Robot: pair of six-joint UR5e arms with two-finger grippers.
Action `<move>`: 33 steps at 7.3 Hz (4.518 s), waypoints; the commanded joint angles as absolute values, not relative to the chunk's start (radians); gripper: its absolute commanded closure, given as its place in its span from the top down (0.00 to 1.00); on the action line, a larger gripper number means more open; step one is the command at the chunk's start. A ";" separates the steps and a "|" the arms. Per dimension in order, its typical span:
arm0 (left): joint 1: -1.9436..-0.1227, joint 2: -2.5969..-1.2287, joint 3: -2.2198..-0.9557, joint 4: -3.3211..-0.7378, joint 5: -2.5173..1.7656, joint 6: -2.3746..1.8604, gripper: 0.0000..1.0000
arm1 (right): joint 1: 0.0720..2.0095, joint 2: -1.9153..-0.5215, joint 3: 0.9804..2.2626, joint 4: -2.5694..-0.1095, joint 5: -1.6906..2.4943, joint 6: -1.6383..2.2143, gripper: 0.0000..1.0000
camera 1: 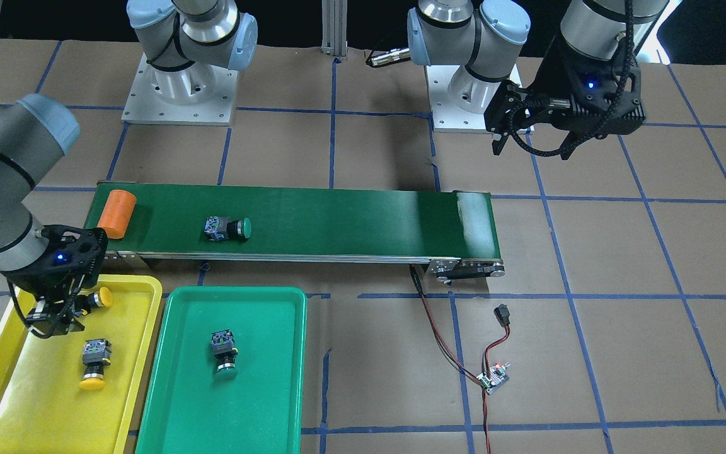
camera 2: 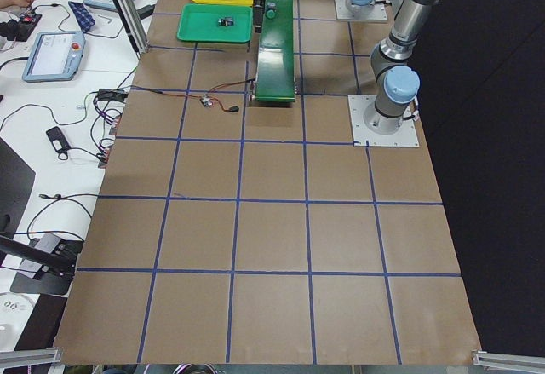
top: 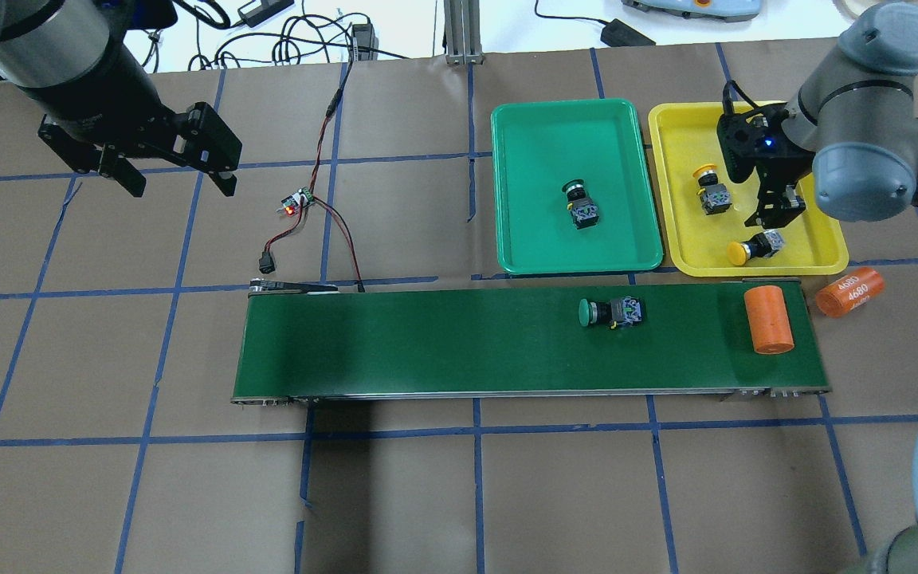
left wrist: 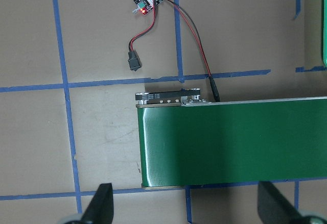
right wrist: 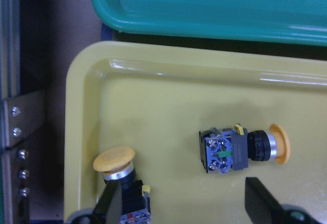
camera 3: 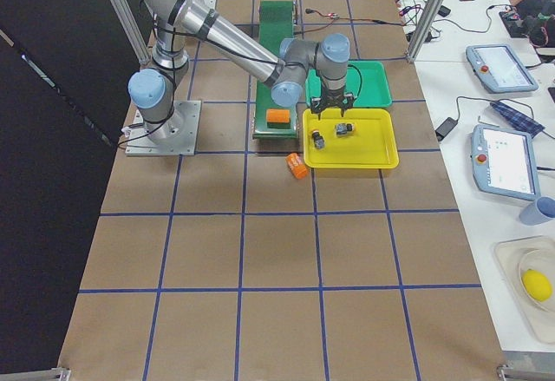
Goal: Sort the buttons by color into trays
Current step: 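Move the right gripper to the belt and grasp the green-capped button, then carry the green button into the green tray and release it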
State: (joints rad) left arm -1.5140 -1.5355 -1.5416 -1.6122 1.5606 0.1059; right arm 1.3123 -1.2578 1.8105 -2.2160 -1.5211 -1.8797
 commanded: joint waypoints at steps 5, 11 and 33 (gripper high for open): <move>-1.514 -1.536 -1.543 -1.612 1.560 0.107 1.00 | 1.466 -1.528 2.130 -2.190 -1.525 -1.685 0.90; -1.514 -1.536 -1.543 -1.612 1.560 0.107 1.00 | 1.468 -1.522 2.148 -2.189 -1.519 -1.641 0.22; -1.508 -1.540 -1.543 -1.580 1.560 0.121 1.00 | 1.730 -1.450 1.454 -1.554 -1.526 -0.828 1.00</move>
State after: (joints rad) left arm -1.5100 -1.5432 -1.5428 -1.5793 1.5597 0.1188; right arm 1.7234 -1.4381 1.4548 -1.5893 -1.5233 -0.9391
